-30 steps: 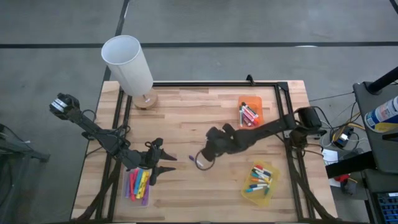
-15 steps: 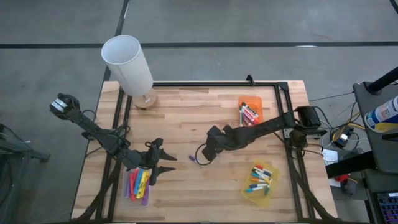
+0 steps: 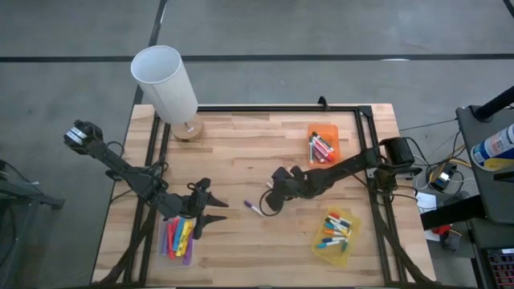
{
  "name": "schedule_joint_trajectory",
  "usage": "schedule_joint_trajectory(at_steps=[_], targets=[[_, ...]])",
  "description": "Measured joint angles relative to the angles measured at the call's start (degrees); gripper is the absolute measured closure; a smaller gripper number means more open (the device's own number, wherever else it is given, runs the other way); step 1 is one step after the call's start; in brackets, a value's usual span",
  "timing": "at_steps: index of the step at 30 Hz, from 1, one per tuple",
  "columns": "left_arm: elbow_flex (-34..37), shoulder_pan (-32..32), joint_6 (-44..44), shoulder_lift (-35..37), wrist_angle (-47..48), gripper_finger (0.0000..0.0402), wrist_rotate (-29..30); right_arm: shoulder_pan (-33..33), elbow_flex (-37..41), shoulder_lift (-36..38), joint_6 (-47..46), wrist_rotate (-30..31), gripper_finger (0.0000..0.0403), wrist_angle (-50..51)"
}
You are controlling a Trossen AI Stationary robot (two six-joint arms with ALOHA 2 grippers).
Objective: Pick & Place Markers
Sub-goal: Put the violet highlighter pen into the yellow bin
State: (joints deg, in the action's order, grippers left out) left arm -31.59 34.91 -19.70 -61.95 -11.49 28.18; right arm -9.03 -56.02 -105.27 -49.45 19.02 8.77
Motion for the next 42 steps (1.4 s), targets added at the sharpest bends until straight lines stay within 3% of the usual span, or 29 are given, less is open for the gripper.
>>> schedule_joint_trajectory(at_steps=[14,21,25,34,42], targets=[[0.00,0.00,0.00,0.00,0.07,0.0227,-0.01,-1.54,-1.36,-5.89,1.86,1.93,0.0281,-1.72],[-0.01,-0.02,0.00,0.00,0.52,0.0227,-0.01,-1.57,-6.25,-8.83,4.93,1.80,0.0342,-0.81],[-0.01,0.00,0.00,0.00,0.50,0.0227,0.00,-1.51,-9.38,-8.97,7.05,0.41,0.0380,4.26],[0.01,-0.02,0.00,0.00,0.52,0.0227,0.01,-3.48,-17.70,-7.43,7.89,-0.62,0.0380,21.76],[0.01,-0.01,0.00,-0.02,1.05,0.0227,0.00,-11.82,-23.37,-3.53,0.91,0.12,0.0381,38.35]])
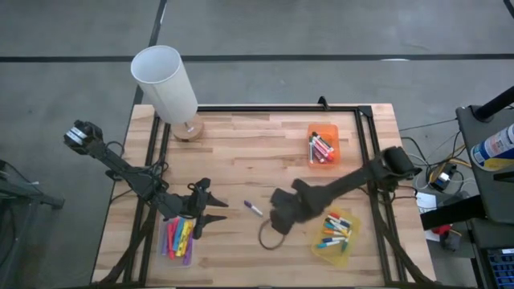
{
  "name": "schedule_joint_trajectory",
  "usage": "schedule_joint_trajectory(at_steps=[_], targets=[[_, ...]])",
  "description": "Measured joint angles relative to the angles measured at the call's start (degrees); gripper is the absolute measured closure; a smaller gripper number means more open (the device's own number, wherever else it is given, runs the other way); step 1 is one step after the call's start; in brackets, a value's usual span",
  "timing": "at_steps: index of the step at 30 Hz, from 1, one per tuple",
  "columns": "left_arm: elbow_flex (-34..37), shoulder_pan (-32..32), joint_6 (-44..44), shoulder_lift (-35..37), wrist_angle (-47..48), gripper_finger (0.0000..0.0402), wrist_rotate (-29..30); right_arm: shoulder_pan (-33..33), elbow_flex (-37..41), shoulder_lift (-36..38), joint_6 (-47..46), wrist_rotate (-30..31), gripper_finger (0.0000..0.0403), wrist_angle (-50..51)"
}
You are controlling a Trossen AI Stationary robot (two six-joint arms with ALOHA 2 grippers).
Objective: Pick & Place Markers
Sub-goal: Put the violet highlighter pen into the yellow bin
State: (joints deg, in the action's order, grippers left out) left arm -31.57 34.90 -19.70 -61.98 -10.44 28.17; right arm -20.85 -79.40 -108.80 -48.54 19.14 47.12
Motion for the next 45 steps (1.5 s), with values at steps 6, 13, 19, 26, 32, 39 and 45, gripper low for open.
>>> schedule_joint_trajectory(at_steps=[6,13,19,26,32,39,45], targets=[[-0.02,0.00,0.00,0.00,0.11,0.0227,0.01,-8.89,0.57,4.40,-15.01,0.55,0.0382,9.05],[-0.02,0.00,0.00,0.00,0.24,0.0227,-0.01,-19.87,0.56,7.59,-35.21,4.52,0.0383,19.62],[-0.02,0.00,0.00,0.00,0.31,0.0227,-0.01,-25.99,3.90,7.92,-48.12,4.87,0.0383,25.47],[-0.02,0.01,0.00,0.00,0.28,0.0227,-0.01,-28.05,9.92,7.57,-55.61,-1.25,0.0377,24.61],[-0.02,0.02,0.00,0.00,0.15,0.0227,0.01,-28.03,13.81,7.57,-58.22,-3.02,0.0371,18.89],[-0.02,0.01,0.00,0.00,0.15,0.0227,-0.01,-27.50,14.86,7.80,-60.37,-5.60,0.0295,18.88],[-0.02,0.01,0.00,0.00,0.20,0.0227,0.00,-27.39,12.58,8.60,-59.50,-4.17,0.0235,21.71]])
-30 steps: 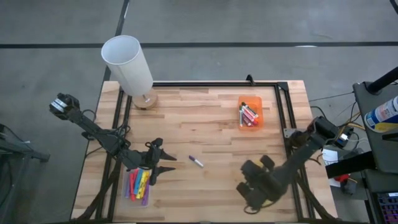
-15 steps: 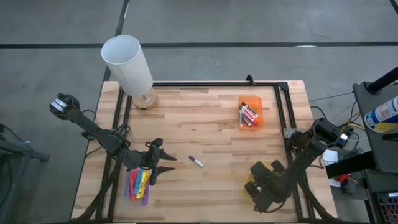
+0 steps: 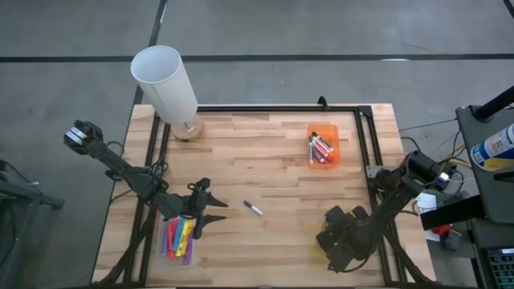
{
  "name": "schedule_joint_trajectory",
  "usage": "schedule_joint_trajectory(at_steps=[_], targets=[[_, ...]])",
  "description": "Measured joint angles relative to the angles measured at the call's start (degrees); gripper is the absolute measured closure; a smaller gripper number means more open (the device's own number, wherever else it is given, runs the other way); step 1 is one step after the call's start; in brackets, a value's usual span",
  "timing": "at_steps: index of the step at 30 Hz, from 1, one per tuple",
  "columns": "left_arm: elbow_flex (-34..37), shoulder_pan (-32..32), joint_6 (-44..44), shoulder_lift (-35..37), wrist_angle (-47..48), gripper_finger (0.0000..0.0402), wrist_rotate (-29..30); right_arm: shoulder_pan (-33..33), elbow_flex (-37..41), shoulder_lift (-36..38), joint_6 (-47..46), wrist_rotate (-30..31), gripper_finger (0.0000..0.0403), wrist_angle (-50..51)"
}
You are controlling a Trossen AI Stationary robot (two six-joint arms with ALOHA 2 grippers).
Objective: Pick & Place Markers
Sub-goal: Put the violet highlighter pen into the yellow bin
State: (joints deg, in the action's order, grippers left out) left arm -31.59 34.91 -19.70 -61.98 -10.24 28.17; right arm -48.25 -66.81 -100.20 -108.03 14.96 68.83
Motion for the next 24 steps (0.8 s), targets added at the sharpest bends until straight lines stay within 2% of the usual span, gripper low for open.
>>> schedule_joint_trajectory(at_steps=[3,6,9,12,14,17,20,24], targets=[[0.00,0.01,0.00,0.00,0.07,0.0227,0.01,0.02,-2.45,0.23,-1.17,5.39,0.0229,2.17],[0.00,0.01,0.00,0.00,0.09,0.0227,-0.01,0.00,-4.54,0.23,3.85,15.77,0.0228,1.09],[0.00,-0.01,0.00,0.00,0.09,0.0227,0.00,0.11,-5.47,0.04,16.40,28.38,0.0227,-9.06],[0.00,-0.01,0.00,0.00,0.03,0.0227,-0.01,0.70,-4.50,-0.12,35.16,35.20,0.0227,-23.53],[0.00,-0.01,0.00,0.00,0.04,0.0227,0.01,1.55,-3.51,-0.47,44.51,38.29,0.0227,-32.36],[0.00,-0.01,0.00,0.00,-0.02,0.0227,0.00,4.19,-3.18,-1.96,51.49,39.16,0.0227,-40.91],[0.00,0.01,0.00,0.00,-0.04,0.0227,-0.01,6.70,-3.12,-3.77,55.07,38.83,0.0227,-44.60],[0.01,-0.01,0.00,0.00,-0.04,0.0227,-0.01,9.83,-3.12,-6.20,55.32,38.79,0.0227,-46.97]])
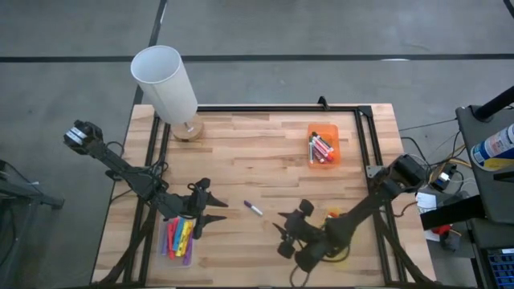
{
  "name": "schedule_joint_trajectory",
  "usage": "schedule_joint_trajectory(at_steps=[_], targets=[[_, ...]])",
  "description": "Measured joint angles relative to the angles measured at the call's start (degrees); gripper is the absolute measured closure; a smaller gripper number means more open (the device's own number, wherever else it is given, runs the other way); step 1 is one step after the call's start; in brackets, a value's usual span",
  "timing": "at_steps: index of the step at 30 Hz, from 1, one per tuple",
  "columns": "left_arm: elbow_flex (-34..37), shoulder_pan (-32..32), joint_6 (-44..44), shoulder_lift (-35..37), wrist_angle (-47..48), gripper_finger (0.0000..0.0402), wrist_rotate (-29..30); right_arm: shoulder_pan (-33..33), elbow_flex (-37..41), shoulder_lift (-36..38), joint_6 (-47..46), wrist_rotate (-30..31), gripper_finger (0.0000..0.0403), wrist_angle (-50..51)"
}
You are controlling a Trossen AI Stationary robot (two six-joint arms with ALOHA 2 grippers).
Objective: Pick & Place Markers
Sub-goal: Put the violet highlighter pen into the yellow bin
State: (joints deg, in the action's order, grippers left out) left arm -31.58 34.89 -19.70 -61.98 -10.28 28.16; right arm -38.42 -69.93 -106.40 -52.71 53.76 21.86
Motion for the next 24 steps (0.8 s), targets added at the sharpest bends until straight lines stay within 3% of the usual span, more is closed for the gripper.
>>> schedule_joint_trajectory(at_steps=[12,24], targets=[[-0.01,0.00,0.00,0.02,0.26,0.0227,0.00,6.59,-0.51,-7.73,11.01,-6.48,0.0227,-12.26],[0.01,0.02,0.00,0.00,1.40,0.0227,0.02,10.95,-8.50,-18.22,13.84,-7.82,0.0227,-12.21]])
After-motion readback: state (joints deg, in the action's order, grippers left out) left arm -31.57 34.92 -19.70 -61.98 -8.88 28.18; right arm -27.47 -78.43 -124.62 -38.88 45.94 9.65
